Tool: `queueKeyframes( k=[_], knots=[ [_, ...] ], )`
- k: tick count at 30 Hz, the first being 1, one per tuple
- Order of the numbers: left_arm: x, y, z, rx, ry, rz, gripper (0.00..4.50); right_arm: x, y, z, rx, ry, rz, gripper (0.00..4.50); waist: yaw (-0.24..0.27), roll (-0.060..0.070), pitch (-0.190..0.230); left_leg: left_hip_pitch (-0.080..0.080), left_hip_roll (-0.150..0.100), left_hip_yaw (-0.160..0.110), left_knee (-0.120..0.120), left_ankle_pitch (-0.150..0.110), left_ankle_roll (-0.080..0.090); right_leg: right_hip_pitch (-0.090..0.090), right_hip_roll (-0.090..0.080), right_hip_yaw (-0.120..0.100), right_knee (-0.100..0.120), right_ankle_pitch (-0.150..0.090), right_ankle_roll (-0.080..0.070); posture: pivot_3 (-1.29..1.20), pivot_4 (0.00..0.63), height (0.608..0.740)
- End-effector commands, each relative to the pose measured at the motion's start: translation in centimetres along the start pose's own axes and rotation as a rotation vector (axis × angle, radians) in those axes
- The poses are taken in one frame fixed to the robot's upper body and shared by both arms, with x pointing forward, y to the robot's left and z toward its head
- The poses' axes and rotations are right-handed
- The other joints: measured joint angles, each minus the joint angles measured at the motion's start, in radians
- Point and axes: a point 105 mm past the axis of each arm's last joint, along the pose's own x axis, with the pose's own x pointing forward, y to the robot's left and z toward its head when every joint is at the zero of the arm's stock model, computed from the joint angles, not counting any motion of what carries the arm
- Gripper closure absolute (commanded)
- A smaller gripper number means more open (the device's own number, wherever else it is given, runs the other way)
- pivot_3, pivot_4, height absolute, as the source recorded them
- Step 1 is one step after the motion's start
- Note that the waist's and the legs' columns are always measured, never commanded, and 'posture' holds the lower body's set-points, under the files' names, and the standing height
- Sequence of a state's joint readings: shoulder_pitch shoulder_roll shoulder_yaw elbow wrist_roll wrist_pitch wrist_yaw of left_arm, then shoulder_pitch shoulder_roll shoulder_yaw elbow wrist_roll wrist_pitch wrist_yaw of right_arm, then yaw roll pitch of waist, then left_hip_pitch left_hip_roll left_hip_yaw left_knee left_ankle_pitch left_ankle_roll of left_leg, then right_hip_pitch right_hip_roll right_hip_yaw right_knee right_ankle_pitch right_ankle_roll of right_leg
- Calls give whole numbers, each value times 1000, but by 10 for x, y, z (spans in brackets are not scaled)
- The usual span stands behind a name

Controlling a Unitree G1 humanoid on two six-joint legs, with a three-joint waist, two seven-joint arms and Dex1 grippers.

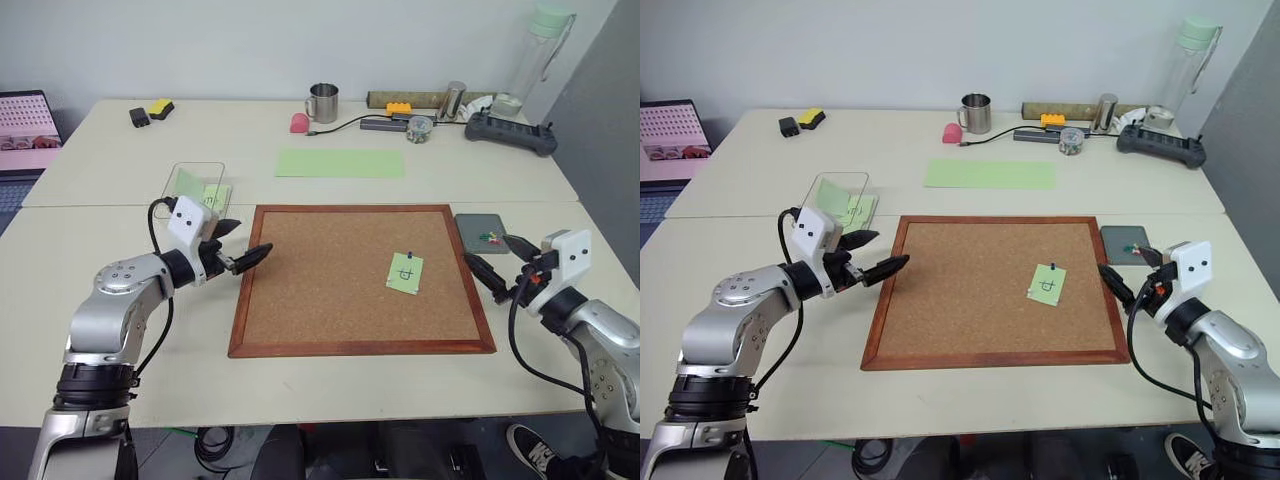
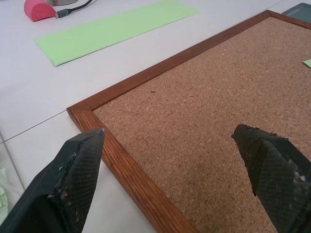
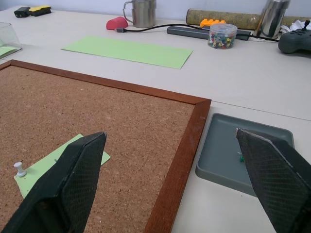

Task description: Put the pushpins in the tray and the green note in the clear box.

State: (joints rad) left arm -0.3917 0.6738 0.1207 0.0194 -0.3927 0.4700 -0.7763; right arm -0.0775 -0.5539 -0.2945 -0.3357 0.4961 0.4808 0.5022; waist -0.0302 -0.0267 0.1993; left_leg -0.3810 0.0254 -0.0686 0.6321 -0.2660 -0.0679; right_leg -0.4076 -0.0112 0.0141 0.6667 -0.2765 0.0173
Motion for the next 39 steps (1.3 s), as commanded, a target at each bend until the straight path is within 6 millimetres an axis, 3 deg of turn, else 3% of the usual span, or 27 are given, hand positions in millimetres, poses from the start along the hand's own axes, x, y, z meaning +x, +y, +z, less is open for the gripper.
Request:
queueKeyframes(
  k=[1,14,21,28,33,35,39],
  knots=[
    [0,3,12,31,-30,-2,0,1,-4,13,-44,-29,9,28,0,0,0,0,0,0,0,0,0,0,0,0,0,0,0,0,150,740],
    [12,3,25,-9,-90,-10,0,1,-16,16,-51,-45,-41,28,1,0,0,0,0,-1,9,0,0,-1,0,0,12,0,0,0,150,740],
    [25,1,39,-7,-158,-21,0,9,-8,20,-72,-54,-10,28,1,0,0,1,0,1,14,1,1,0,2,1,14,3,-1,0,150,740],
    [26,-1,42,-27,-183,-41,0,14,-2,20,-103,-54,-13,28,-1,0,0,1,1,2,14,1,2,0,3,1,14,3,-1,0,150,740],
    [27,-16,45,-57,-230,-117,0,16,0,15,-110,-42,0,28,1,0,0,1,1,2,15,1,2,0,3,1,14,3,-1,0,150,740],
    [23,-30,55,-73,-283,-208,350,21,7,17,-111,-44,33,0,1,0,0,1,1,2,15,1,2,0,3,1,14,3,-1,0,150,740],
    [19,-51,57,-86,-255,-341,1042,27,20,17,-111,-40,120,0,-1,0,0,1,1,2,15,1,1,0,3,1,14,4,-2,0,150,740]
  ],
)
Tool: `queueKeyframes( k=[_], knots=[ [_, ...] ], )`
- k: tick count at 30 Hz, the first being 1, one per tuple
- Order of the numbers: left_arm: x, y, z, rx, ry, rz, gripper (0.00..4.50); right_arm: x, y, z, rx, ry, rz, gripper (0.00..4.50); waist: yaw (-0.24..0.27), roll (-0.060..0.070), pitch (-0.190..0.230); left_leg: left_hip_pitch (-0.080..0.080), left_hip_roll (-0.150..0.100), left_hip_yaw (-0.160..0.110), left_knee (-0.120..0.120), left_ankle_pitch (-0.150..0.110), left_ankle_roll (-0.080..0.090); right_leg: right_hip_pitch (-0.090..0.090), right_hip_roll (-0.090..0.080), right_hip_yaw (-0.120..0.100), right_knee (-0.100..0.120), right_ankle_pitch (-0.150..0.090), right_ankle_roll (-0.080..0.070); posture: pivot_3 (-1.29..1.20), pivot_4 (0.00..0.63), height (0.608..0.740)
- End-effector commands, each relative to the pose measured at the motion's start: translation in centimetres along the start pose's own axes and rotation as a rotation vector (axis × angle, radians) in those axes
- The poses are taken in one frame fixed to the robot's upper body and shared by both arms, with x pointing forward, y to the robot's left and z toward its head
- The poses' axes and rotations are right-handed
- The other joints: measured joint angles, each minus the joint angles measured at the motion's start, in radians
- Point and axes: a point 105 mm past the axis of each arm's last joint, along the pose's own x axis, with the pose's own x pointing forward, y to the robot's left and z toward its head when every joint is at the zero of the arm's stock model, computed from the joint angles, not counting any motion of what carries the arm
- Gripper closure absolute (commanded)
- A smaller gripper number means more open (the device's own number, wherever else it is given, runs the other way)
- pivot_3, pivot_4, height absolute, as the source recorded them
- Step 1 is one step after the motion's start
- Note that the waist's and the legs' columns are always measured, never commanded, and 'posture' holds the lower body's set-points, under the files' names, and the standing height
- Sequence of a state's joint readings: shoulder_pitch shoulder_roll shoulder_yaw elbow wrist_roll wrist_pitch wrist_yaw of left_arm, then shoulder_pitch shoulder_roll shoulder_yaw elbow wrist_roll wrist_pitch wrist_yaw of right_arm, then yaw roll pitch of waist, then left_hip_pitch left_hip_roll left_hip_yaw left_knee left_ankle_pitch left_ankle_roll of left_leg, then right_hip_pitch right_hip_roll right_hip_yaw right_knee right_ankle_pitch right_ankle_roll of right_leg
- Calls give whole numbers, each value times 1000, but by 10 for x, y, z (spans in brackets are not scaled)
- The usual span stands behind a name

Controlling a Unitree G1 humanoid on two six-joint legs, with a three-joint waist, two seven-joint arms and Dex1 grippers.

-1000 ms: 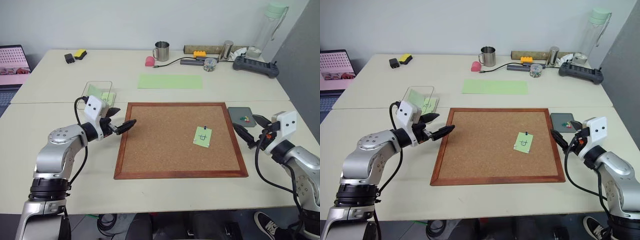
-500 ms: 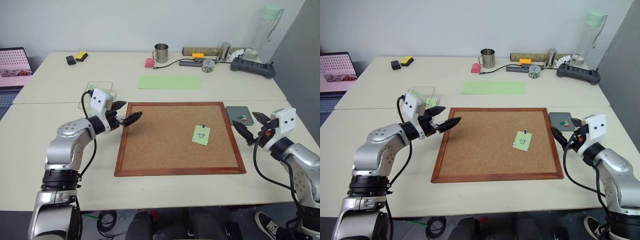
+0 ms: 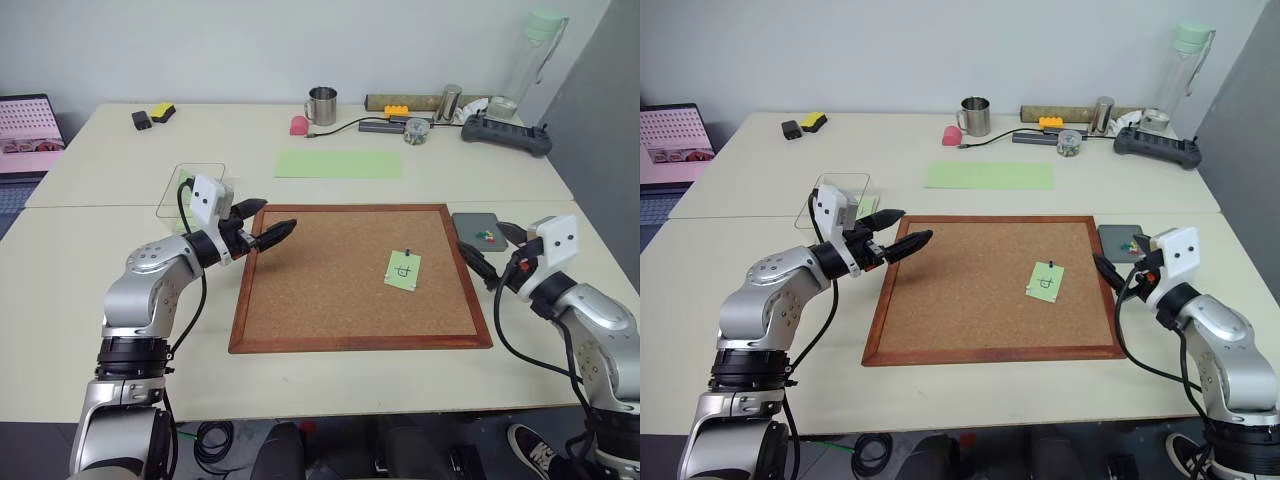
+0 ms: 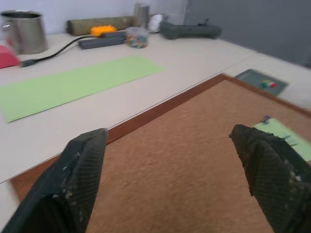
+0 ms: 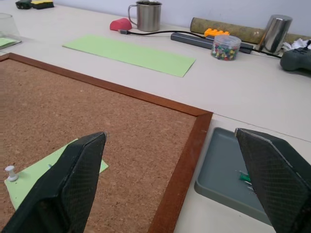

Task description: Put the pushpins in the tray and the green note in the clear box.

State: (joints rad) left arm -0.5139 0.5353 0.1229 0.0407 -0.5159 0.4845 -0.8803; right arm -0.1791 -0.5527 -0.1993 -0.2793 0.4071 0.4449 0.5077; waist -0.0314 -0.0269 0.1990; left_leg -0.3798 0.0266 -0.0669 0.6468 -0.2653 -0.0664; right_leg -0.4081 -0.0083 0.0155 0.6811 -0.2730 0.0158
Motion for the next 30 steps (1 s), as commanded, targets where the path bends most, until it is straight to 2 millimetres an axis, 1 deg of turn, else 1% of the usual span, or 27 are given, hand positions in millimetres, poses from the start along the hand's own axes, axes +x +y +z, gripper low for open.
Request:
queueKeyframes(
  k=[1,2,3,4,7,11,13,14,15,16,17,19,22,24,30],
  knots=[
    [-1,-24,13,18,-3,-140,1269,4,14,11,-21,-34,107,0,0,0,0,0,0,0,0,0,0,0,0,0,0,0,0,0,150,740],
    [-1,-27,11,21,12,-156,1458,4,17,11,-16,-32,129,0,0,0,0,0,0,0,0,0,0,0,0,0,0,0,0,0,150,740],
    [-1,-29,10,26,24,-170,1783,5,19,12,-8,-32,148,0,0,0,0,0,0,0,0,0,0,0,1,0,0,0,0,0,150,740],
    [-1,-31,9,30,38,-189,1903,6,22,14,3,-35,169,0,1,0,0,0,0,0,0,0,0,0,1,0,0,0,0,0,150,740],
    [-4,-45,3,50,91,-277,2527,4,38,17,48,-18,289,0,-1,0,0,0,0,0,0,0,0,0,1,0,0,0,0,0,150,740],
    [-7,-60,-10,98,171,-369,3318,-6,56,5,86,86,424,0,1,0,0,0,0,0,0,0,0,0,1,0,0,0,0,0,150,740],
    [-9,-62,-14,103,195,-393,3676,-9,60,2,92,115,450,0,2,0,0,0,0,0,0,0,0,0,1,0,0,0,0,0,150,740],
    [-10,-62,-16,118,204,-401,3983,-7,59,4,82,107,440,0,2,0,0,0,0,0,0,0,0,0,1,0,0,0,0,0,150,740],
    [-10,-62,-17,129,209,-405,4121,-5,58,5,76,100,432,0,2,0,0,0,0,0,0,0,0,0,1,0,0,0,0,0,150,740],
    [-8,-59,-17,141,195,-387,4360,-1,55,6,66,85,407,0,2,0,0,0,0,0,0,0,0,0,1,0,0,0,0,0,150,740],
    [-6,-56,-17,149,183,-373,4432,1,53,7,60,75,389,0,2,0,0,0,0,0,0,0,0,0,1,0,0,0,0,0,150,740],
    [2,-50,-16,157,142,-321,4432,9,46,8,50,45,326,0,1,0,0,0,0,1,1,0,1,0,1,1,0,0,-1,0,150,740],
    [11,-49,-29,173,130,-297,4432,24,43,4,20,20,251,0,1,0,-1,1,0,1,1,1,1,1,1,1,0,1,0,0,150,740],
    [15,-50,-32,163,110,-287,4432,29,44,4,10,11,247,0,1,0,-1,1,0,1,1,1,1,1,2,1,0,2,-1,0,150,740],
    [24,-59,-73,145,151,-278,4432,47,47,-7,3,21,235,0,2,0,-1,0,0,1,1,1,1,0,1,1,0,2,-1,0,150,740]
  ],
)
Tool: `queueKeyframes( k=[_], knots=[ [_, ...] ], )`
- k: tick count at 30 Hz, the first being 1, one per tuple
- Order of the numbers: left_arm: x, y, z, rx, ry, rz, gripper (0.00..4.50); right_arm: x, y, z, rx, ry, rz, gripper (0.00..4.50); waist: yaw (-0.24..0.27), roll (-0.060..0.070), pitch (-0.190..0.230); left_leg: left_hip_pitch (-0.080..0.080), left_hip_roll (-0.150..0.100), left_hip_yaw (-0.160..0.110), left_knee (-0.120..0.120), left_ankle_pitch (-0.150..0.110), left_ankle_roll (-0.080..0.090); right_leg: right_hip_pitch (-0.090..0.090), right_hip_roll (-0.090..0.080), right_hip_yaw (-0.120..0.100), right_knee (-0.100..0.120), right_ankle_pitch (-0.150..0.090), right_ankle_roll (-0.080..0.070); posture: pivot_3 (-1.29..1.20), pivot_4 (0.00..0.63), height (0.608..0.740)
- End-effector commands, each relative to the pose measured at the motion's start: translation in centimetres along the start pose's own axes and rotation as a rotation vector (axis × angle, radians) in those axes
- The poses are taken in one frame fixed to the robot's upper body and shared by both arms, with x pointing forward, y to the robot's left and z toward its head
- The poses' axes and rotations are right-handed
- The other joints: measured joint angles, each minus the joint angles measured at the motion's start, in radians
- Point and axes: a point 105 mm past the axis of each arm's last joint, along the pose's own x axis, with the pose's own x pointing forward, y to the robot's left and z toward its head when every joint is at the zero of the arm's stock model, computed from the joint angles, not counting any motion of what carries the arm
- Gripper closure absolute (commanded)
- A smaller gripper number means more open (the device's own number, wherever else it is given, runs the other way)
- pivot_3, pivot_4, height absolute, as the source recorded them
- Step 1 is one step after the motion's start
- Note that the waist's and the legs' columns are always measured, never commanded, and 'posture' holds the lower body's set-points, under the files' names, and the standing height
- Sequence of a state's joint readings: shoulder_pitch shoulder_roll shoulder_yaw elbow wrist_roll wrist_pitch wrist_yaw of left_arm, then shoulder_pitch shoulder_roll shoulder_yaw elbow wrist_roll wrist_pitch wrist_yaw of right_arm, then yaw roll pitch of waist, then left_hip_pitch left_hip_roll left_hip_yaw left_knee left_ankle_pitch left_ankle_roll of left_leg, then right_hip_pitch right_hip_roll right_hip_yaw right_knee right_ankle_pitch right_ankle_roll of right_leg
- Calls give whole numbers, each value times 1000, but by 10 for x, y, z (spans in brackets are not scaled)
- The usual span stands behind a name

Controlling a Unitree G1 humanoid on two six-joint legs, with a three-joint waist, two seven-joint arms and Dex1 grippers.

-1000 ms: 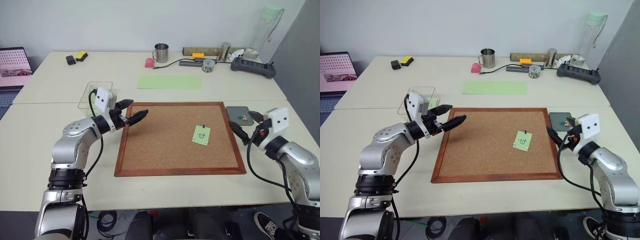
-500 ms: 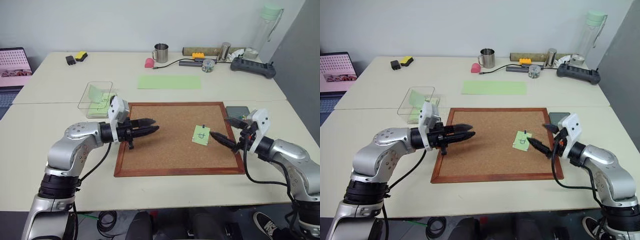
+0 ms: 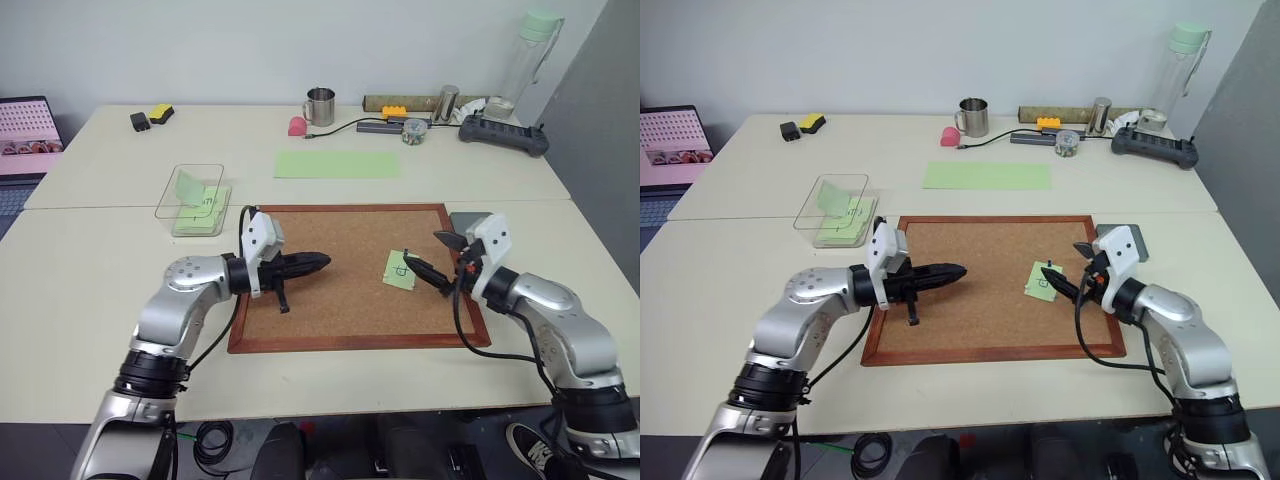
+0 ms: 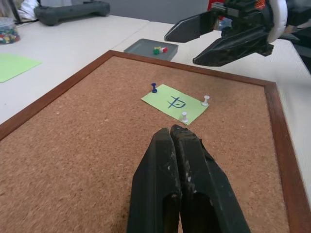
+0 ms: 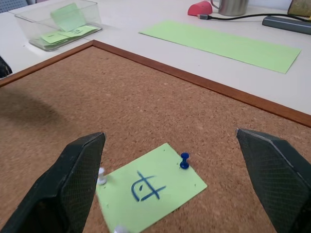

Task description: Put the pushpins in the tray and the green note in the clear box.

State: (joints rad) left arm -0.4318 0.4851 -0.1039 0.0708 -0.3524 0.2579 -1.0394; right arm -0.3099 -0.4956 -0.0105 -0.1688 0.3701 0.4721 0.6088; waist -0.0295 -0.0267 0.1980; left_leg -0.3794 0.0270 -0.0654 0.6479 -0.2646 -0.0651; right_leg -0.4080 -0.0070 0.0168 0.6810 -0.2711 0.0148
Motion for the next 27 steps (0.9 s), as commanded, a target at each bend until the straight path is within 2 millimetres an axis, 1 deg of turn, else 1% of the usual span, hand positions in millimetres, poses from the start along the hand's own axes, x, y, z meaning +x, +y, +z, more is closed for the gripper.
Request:
queueKeyframes(
  k=[1,6,11,14,18,20,21,22,24,26,27],
  knots=[
    [9,-7,-21,8,28,2,4432,11,-4,4,-35,-30,-15,0,0,0,0,1,0,0,0,0,0,0,0,0,0,0,0,0,150,740],
    [16,-13,-52,22,86,13,4432,24,-8,-4,-15,-26,-23,0,0,0,-1,0,0,0,0,0,0,0,0,0,1,0,0,0,150,740],
    [15,-21,-72,10,101,22,4432,33,-12,-14,-1,-24,-33,0,0,6,-7,3,0,1,0,0,0,2,0,1,1,1,0,0,150,740],
    [15,-24,-76,8,102,21,4432,35,-14,-20,5,-22,-39,0,0,9,-12,6,0,2,0,0,0,4,0,1,1,1,0,0,150,740],
    [16,-25,-76,20,103,16,4432,36,-11,-24,2,-21,-27,0,-1,12,-14,7,0,3,-1,0,1,4,0,3,1,1,0,0,150,740],
    [18,-25,-74,26,100,12,4500,37,-9,-26,8,-20,-23,361,-1,13,-15,7,0,4,-1,0,1,4,0,3,1,1,1,0,150,740],
    [19,-26,-73,27,98,11,4500,37,-9,-27,8,-20,-23,437,-1,13,-15,7,0,4,-1,0,1,4,0,4,1,1,1,0,150,740],
    [19,-26,-71,29,95,9,4500,38,-9,-27,8,-21,-24,613,-1,13,-15,7,0,4,-1,0,1,4,0,3,1,1,1,0,150,740],
    [20,-25,-69,27,91,7,4500,38,-9,-27,13,-25,-26,1043,-1,13,-15,7,0,4,-1,0,1,4,0,4,1,1,1,0,150,740],
    [19,-24,-70,26,95,8,4500,39,-9,-28,10,-21,-21,1345,-1,13,-16,7,0,4,-1,0,1,4,0,4,1,1,1,0,150,740],
    [19,-24,-70,26,98,9,4500,40,-8,-29,9,-17,-18,1593,-2,13,-16,7,0,4,-1,0,1,4,0,4,1,1,1,0,150,740]
  ],
)
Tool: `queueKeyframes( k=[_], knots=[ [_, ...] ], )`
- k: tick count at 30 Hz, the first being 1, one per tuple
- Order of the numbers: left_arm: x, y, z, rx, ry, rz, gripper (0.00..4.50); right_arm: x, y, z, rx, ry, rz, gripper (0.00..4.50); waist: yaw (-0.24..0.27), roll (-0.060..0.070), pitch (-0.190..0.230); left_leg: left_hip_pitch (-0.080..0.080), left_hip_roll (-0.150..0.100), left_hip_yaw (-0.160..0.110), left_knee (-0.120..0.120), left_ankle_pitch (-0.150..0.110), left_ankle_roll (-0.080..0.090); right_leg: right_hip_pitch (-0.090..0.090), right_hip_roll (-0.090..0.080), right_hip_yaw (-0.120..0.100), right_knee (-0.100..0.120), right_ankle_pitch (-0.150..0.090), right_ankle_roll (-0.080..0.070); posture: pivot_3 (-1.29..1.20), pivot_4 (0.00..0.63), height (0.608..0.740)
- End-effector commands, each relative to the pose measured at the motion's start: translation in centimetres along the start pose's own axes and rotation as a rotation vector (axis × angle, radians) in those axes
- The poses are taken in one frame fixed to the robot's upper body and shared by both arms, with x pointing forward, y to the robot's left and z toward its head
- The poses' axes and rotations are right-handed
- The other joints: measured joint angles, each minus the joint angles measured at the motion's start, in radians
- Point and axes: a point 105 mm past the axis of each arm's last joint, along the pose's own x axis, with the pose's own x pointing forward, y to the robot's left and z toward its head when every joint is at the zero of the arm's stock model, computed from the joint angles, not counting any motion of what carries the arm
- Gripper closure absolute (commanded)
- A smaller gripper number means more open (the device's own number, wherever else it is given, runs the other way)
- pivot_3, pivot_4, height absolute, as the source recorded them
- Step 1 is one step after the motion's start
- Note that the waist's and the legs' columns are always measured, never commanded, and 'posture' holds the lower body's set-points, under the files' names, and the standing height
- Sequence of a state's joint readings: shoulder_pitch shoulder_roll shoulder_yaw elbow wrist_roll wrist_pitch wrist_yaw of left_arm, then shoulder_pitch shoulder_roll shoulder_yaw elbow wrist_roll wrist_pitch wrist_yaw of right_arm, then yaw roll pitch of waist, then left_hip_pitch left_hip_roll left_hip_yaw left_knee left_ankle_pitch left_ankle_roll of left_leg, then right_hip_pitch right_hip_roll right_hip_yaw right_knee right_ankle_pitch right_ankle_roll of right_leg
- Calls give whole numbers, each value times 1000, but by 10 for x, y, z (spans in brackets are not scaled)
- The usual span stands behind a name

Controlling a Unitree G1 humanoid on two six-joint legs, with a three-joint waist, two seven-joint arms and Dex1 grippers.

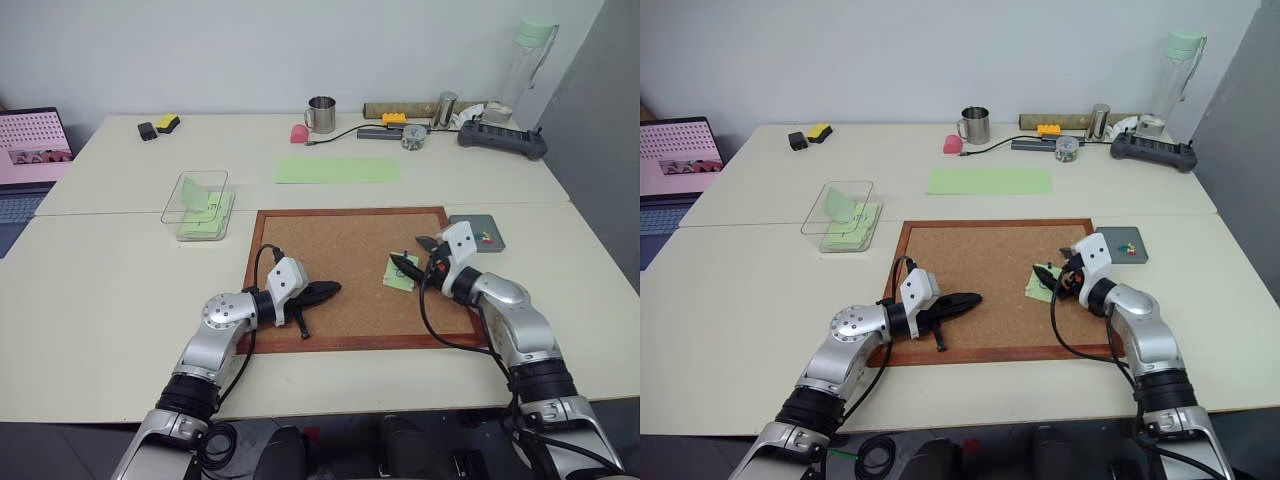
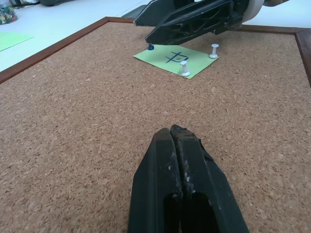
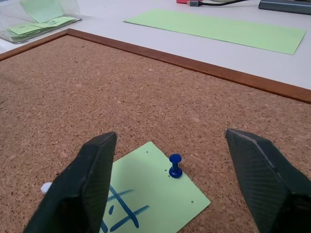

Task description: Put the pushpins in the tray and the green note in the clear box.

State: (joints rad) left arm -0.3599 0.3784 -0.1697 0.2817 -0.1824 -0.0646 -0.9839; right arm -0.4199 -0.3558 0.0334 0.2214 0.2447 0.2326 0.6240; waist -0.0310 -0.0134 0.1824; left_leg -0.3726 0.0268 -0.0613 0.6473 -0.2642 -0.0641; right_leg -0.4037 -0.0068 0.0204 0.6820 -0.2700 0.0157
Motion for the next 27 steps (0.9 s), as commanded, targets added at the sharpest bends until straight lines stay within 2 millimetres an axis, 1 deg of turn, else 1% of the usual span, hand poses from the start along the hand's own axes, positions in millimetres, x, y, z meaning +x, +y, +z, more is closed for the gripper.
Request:
queueKeyframes(
  k=[1,5,6,7,9,10,12,14,15,22,24,27],
  knots=[
    [2,-10,-17,-43,61,-33,4500,4,2,9,-35,-27,16,1758,0,0,0,0,0,0,0,0,0,0,0,0,0,0,0,0,150,740],
    [1,-8,-16,-44,61,-31,4500,6,4,7,-28,-24,23,2584,0,0,0,0,0,0,0,0,0,0,0,0,0,0,0,0,150,740],
    [1,-7,-15,-45,60,-30,4500,6,4,6,-25,-20,22,2710,0,0,0,0,0,0,0,0,0,0,0,0,0,0,0,0,150,740],
    [1,-6,-14,-46,59,-28,4500,7,4,5,-26,-15,21,2952,0,0,0,0,0,0,0,0,0,0,0,0,0,0,0,0,150,740],
    [1,-6,-13,-46,58,-29,4500,8,4,4,-29,-9,21,3277,0,0,0,0,0,0,0,0,0,0,0,0,0,0,0,0,150,740],
    [1,-6,-12,-46,57,-29,4500,8,4,4,-30,-9,21,3537,0,0,0,0,0,0,0,0,0,0,0,0,0,0,0,0,150,740],
    [1,-5,-11,-46,55,-28,4500,8,4,5,-30,-13,20,3866,0,0,0,0,0,0,0,0,0,0,0,0,0,0,0,0,150,740],
    [1,-5,-11,-47,55,-28,4500,9,4,7,-31,-20,15,4289,0,0,0,0,0,0,0,0,0,0,0,0,0,0,0,0,150,740],
    [1,-5,-11,-48,55,-28,4500,9,3,8,-30,-23,12,4420,0,0,0,1,0,0,0,0,0,0,0,0,0,0,0,0,150,740],
    [-1,-6,-15,-57,76,-31,4500,5,2,16,-43,-51,-3,4471,-1,0,0,0,0,0,0,0,0,0,0,1,0,0,0,0,150,740],
    [-1,-7,-17,-62,83,-34,4500,2,6,23,-57,-72,16,4471,-1,0,0,1,0,0,0,0,0,0,0,1,0,0,0,0,150,740],
    [-2,-8,-19,-67,92,-38,4500,-2,17,36,-28,-122,65,4471,0,0,0,0,0,0,-1,0,0,0,0,0,0,0,0,0,150,740]
  ],
)
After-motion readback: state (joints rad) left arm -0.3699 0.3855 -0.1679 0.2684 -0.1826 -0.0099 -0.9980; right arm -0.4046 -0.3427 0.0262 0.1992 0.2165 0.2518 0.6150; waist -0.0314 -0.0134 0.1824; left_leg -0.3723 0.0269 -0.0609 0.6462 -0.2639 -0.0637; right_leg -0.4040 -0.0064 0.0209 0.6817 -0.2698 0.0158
